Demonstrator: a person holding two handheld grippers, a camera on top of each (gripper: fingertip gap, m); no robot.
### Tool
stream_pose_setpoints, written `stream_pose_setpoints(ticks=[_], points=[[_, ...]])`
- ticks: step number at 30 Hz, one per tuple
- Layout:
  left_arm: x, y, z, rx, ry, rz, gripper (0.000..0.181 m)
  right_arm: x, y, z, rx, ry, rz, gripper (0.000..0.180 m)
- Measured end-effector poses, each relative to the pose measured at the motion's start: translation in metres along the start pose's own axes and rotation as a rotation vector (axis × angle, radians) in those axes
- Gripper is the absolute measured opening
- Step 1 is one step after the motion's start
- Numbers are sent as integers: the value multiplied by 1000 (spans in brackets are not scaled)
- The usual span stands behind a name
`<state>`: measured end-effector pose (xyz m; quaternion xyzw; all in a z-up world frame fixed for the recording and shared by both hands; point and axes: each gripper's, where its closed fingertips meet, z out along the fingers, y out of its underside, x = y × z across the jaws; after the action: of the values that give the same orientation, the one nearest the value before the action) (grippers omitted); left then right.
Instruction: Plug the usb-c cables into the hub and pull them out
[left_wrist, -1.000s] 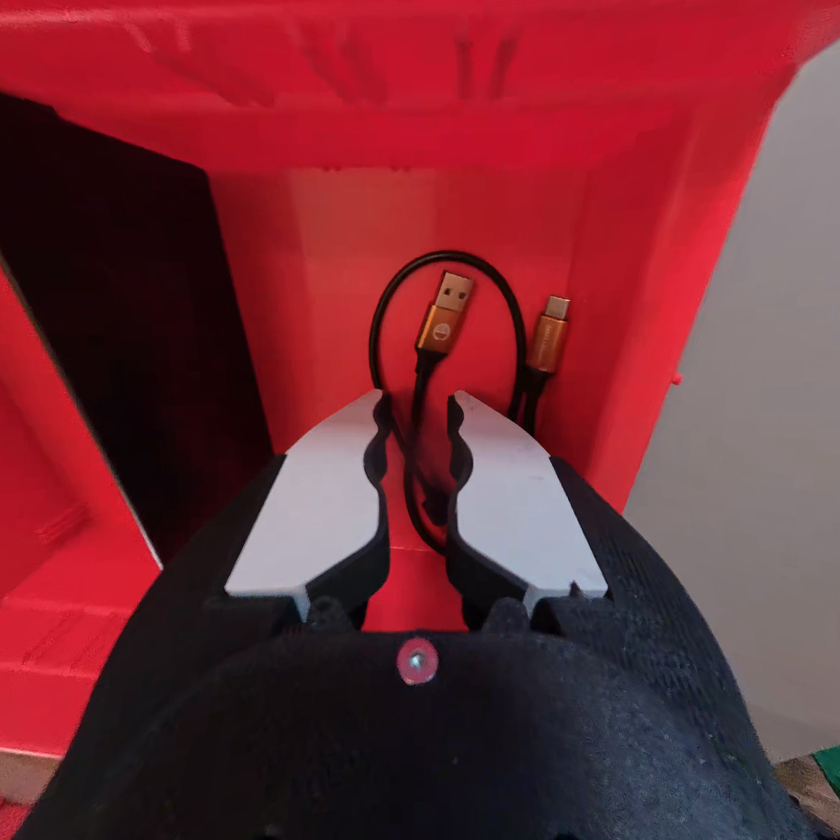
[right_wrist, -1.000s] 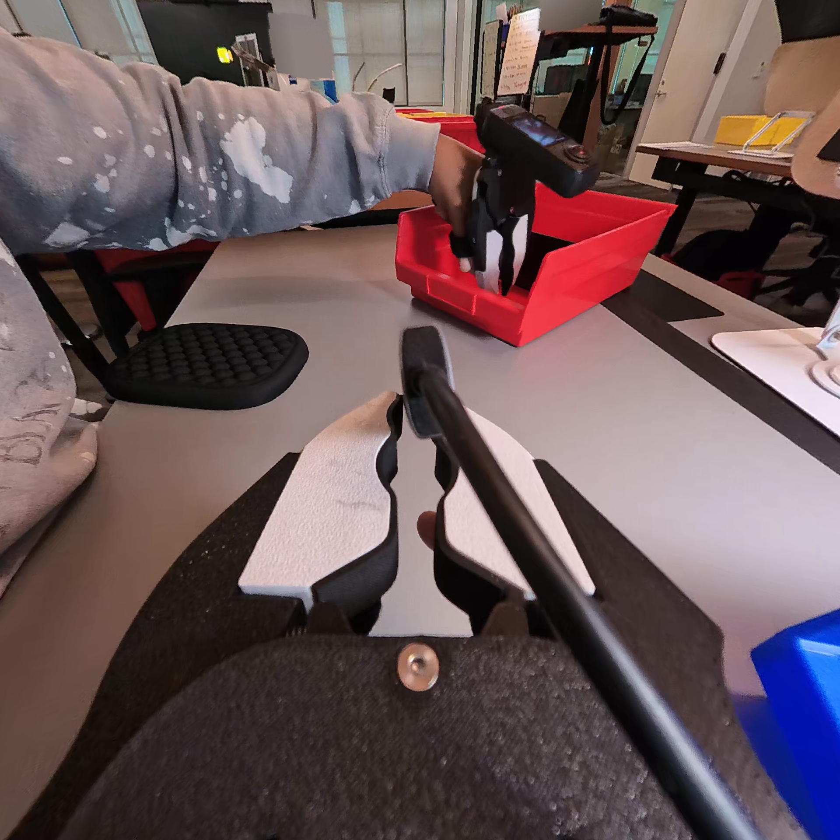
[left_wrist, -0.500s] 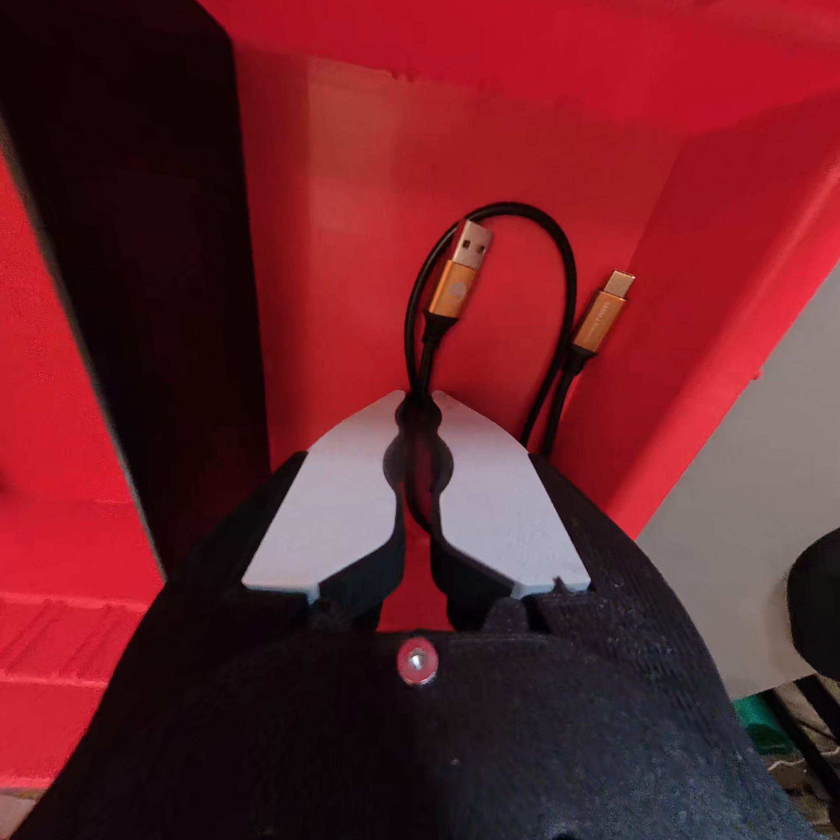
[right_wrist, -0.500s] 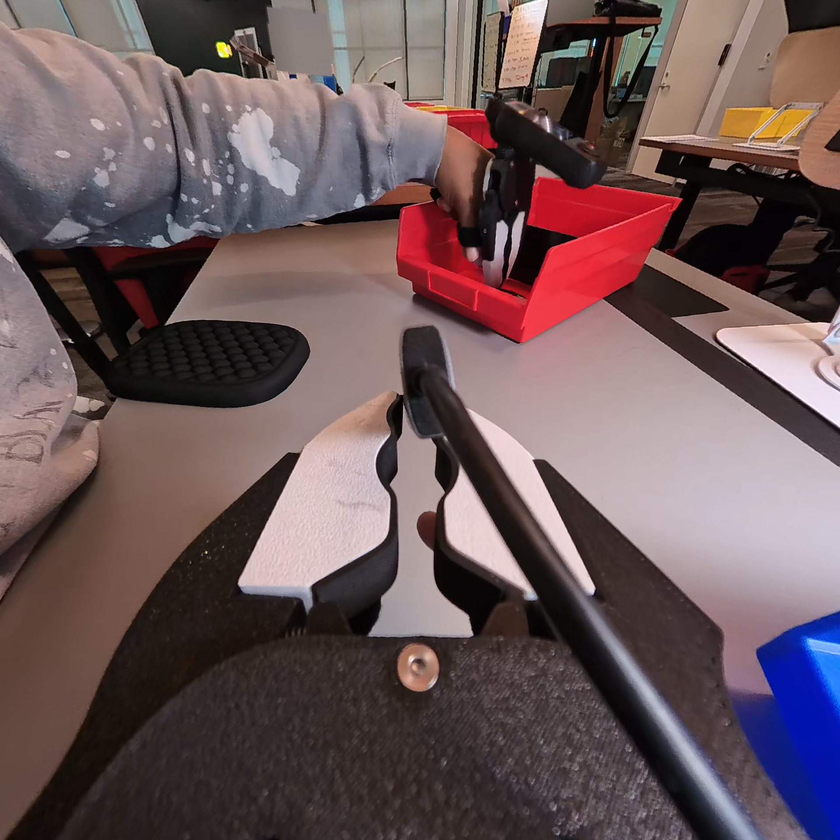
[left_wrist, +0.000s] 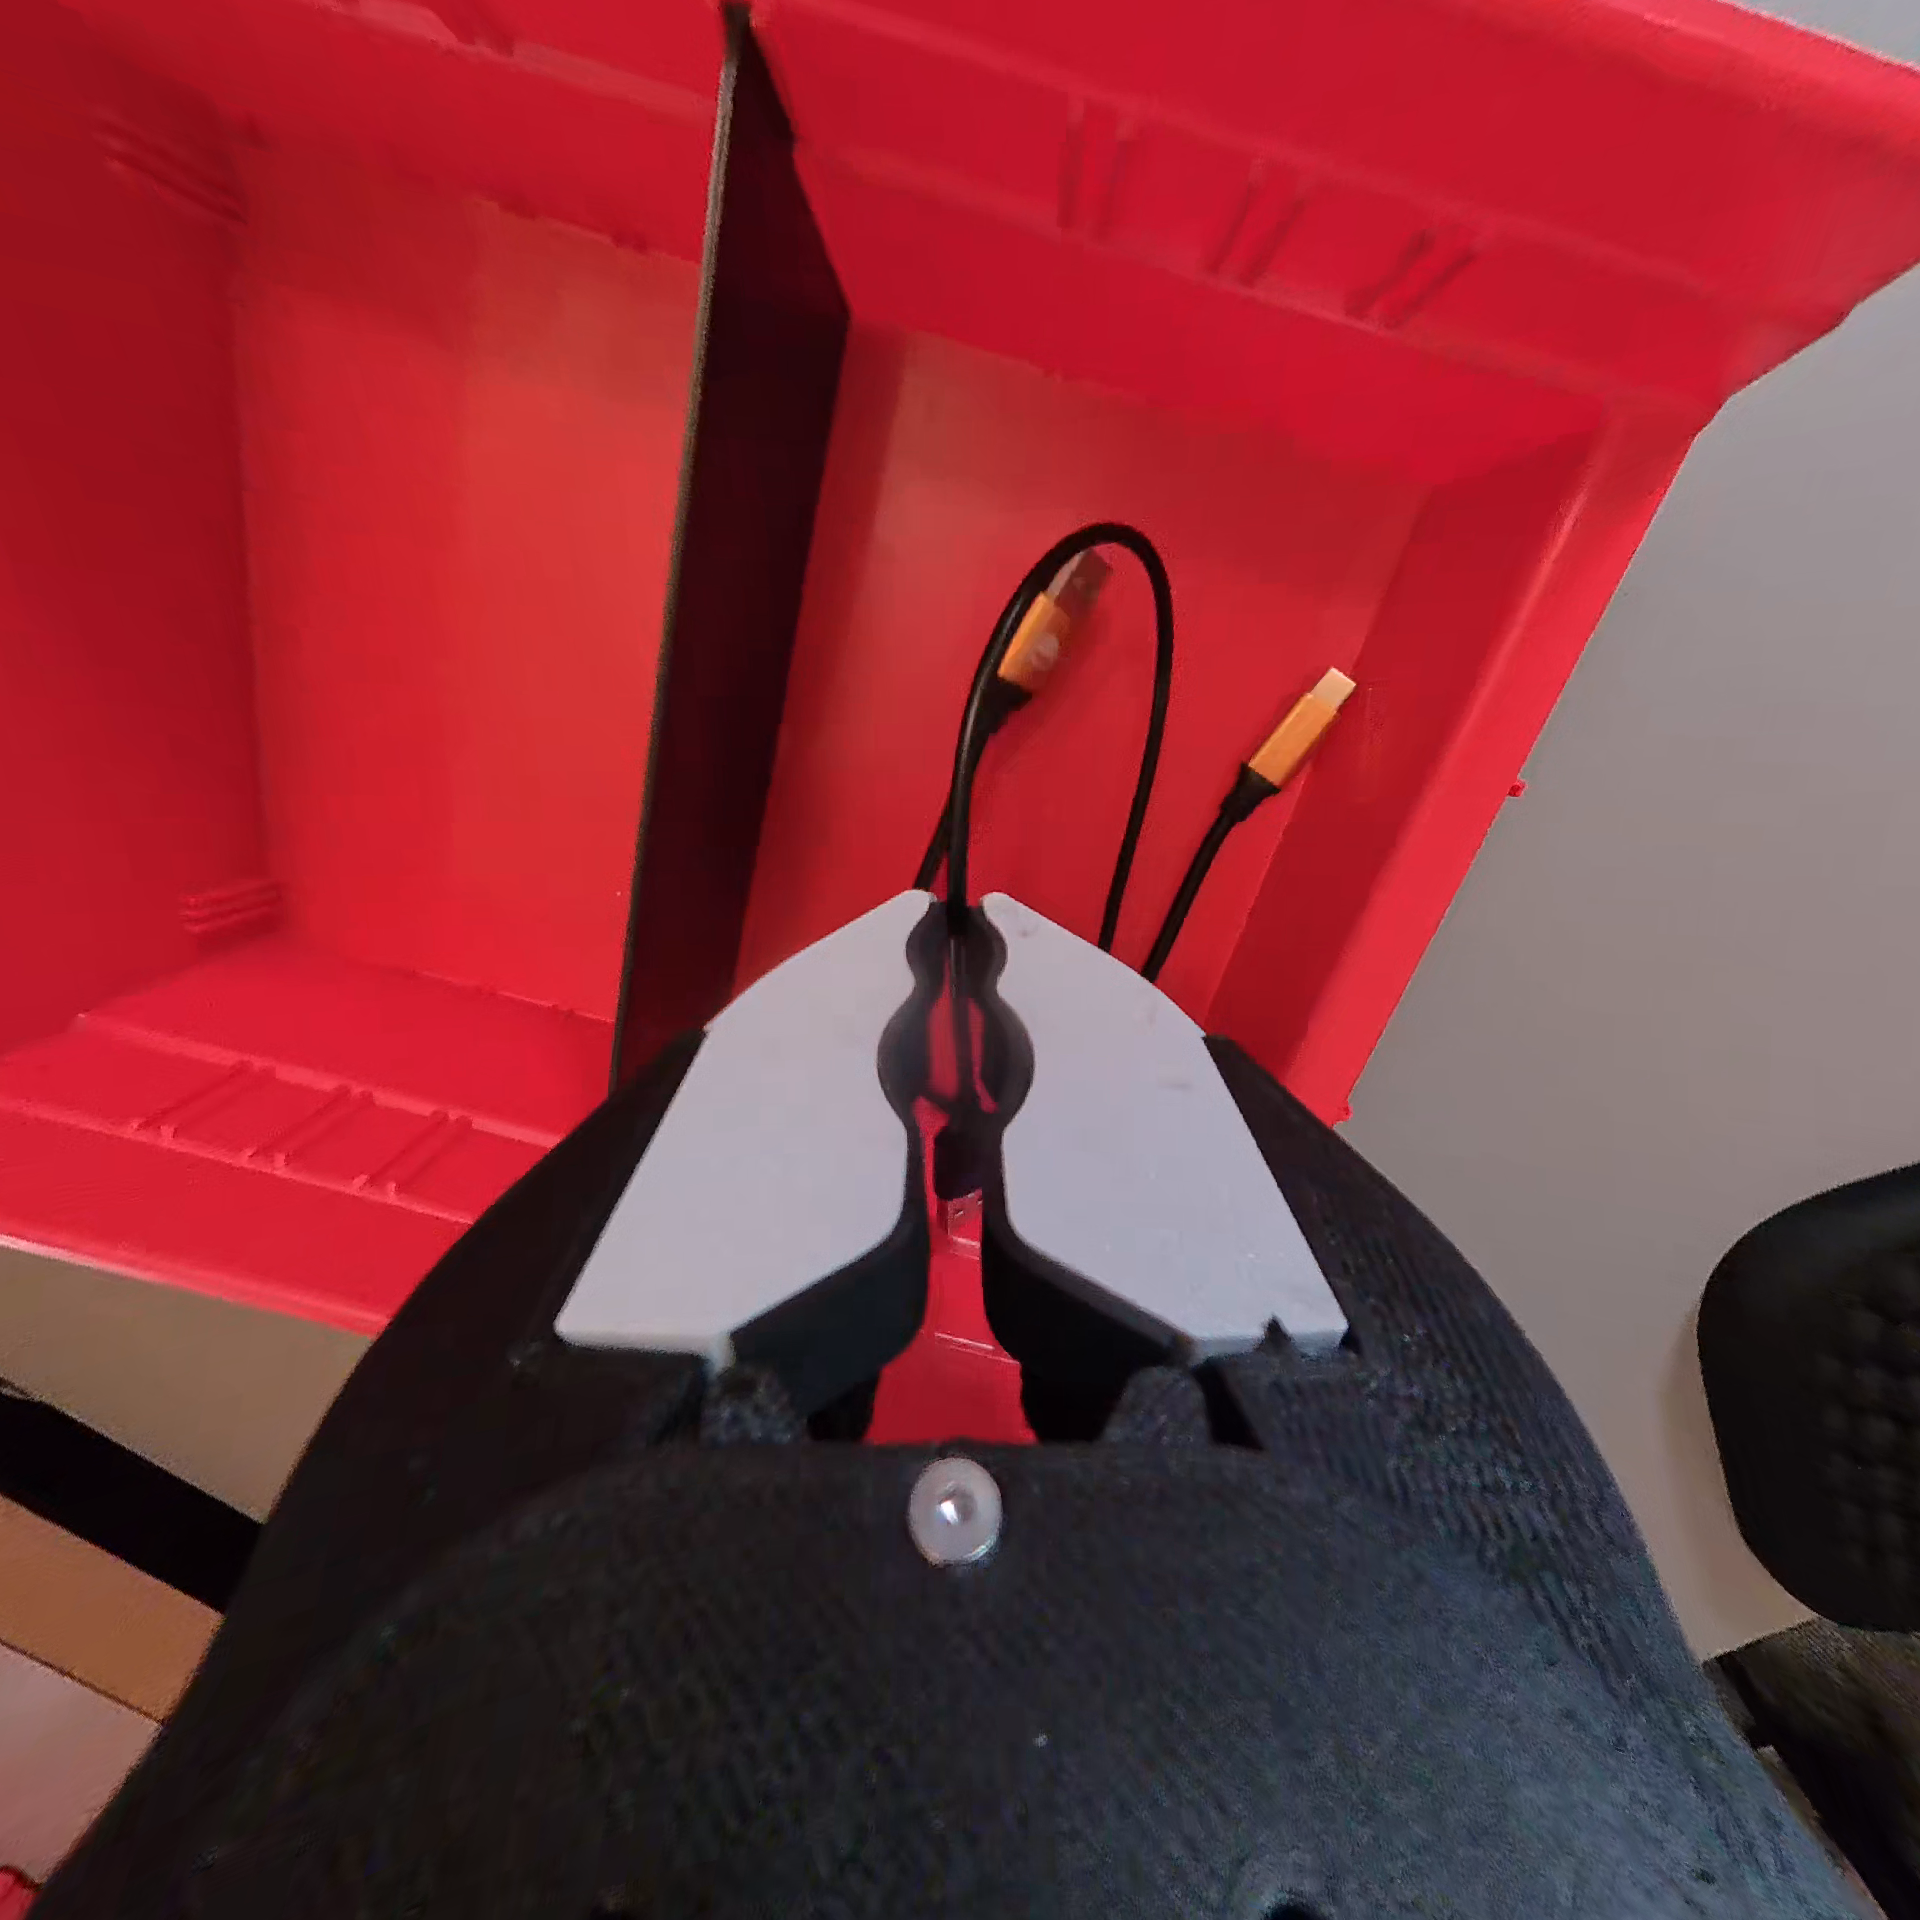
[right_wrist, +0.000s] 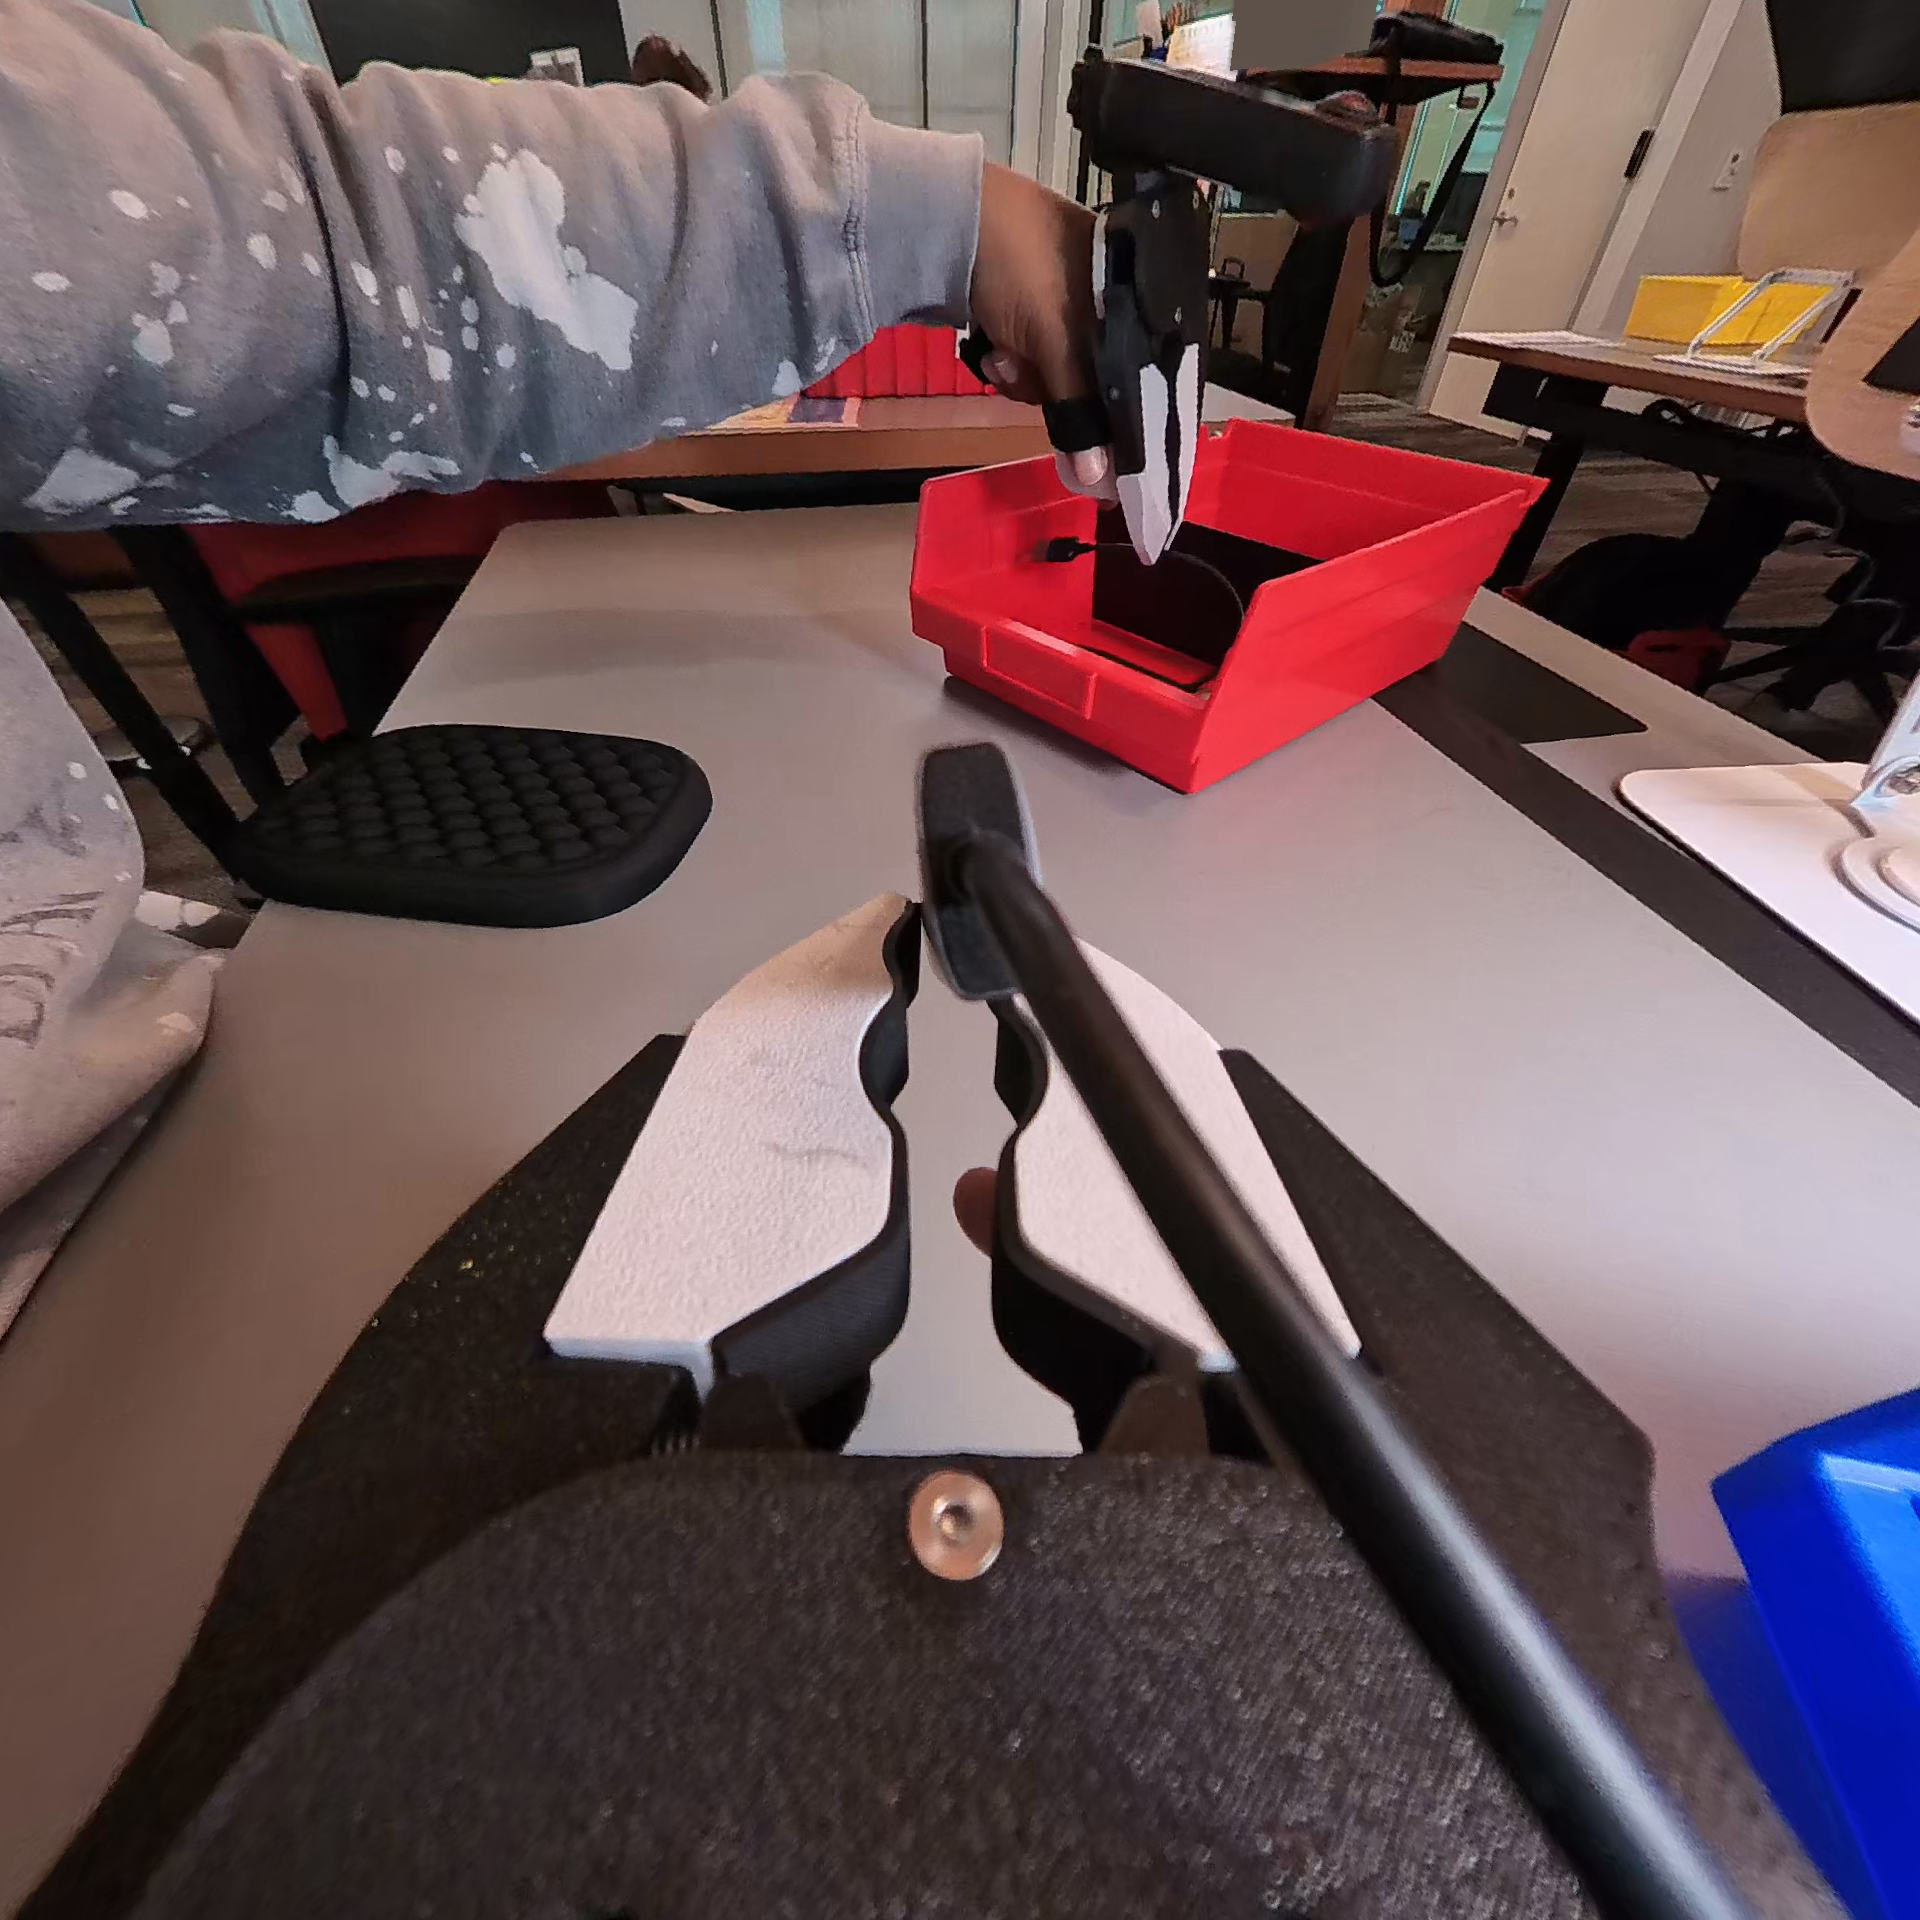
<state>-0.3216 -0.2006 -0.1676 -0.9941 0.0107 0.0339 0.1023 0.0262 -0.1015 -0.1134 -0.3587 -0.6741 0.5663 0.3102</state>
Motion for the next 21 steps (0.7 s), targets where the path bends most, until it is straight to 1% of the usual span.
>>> stream_pose_setpoints(ticks=[1,5,7,11,14,16,18,20,21], points=[[0,0,0,3,-10,4,4,0,0,-1,-1,2,-2,11],[-3,-4,-6,19,-45,18,4,-1,2,-3,-3,10,-4,11],[-6,-11,-17,56,-72,23,4,0,2,-5,1,15,-3,11],[-12,-38,-66,229,-112,7,4,3,0,-7,16,24,6,11],[0,-57,-109,377,-78,-6,4,4,-3,-9,37,27,17,11],[23,-69,-132,474,12,-15,4,5,-6,-10,52,31,23,11],[59,-78,-148,571,169,-33,4,7,-9,-12,71,38,31,11],[99,-82,-156,655,346,-67,4,9,-13,-15,92,47,37,11],[119,-82,-153,681,429,-92,4,10,-15,-16,102,53,40,11]])
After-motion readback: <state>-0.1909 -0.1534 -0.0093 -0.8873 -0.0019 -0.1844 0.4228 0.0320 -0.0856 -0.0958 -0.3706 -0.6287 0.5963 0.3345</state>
